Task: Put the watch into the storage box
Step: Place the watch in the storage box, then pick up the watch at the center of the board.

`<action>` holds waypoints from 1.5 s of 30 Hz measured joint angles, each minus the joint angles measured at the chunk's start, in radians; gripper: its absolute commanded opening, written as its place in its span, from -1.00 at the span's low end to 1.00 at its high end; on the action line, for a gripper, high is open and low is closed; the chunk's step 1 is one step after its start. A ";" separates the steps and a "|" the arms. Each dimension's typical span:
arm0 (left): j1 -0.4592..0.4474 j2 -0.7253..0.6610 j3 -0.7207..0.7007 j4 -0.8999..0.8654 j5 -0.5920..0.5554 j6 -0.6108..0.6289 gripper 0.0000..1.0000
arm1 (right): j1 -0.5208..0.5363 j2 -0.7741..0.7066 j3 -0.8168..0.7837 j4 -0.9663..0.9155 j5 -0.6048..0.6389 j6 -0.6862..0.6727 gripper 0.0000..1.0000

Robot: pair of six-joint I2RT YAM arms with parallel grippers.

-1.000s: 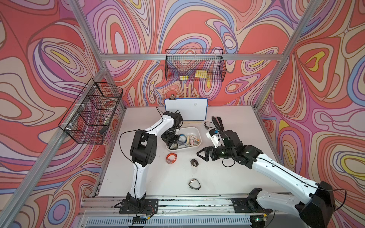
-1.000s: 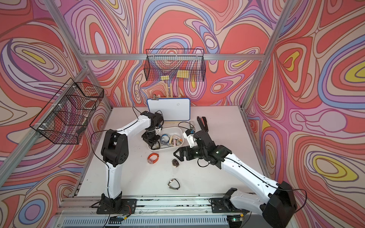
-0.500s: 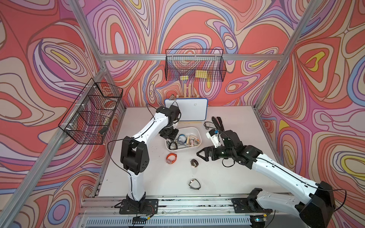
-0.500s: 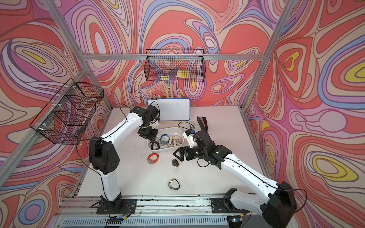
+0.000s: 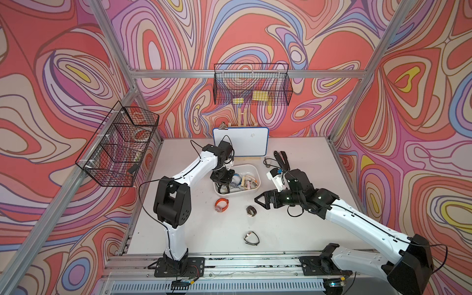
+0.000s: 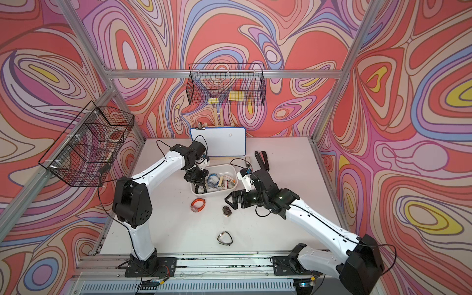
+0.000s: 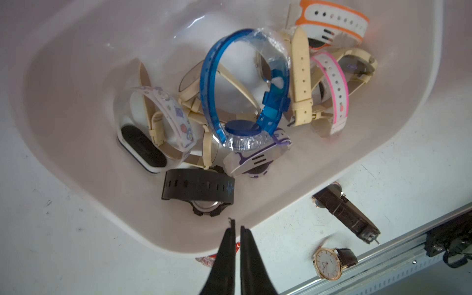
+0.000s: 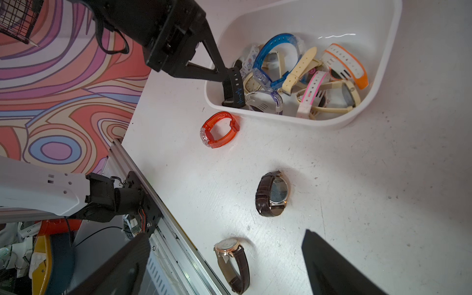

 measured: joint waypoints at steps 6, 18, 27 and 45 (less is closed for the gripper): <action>0.000 0.046 0.000 0.021 -0.016 -0.004 -0.87 | 0.000 0.006 -0.001 0.000 0.002 0.000 0.97; -0.002 0.102 -0.028 0.044 -0.115 -0.003 -0.87 | 0.000 0.018 -0.001 0.000 0.010 0.000 0.96; -0.002 0.043 -0.046 0.084 -0.114 -0.026 -0.77 | 0.000 0.018 -0.001 0.000 0.010 0.000 0.96; 0.026 -0.296 -0.320 0.214 -0.078 -0.122 -0.41 | 0.002 0.039 -0.032 0.060 -0.027 0.024 0.96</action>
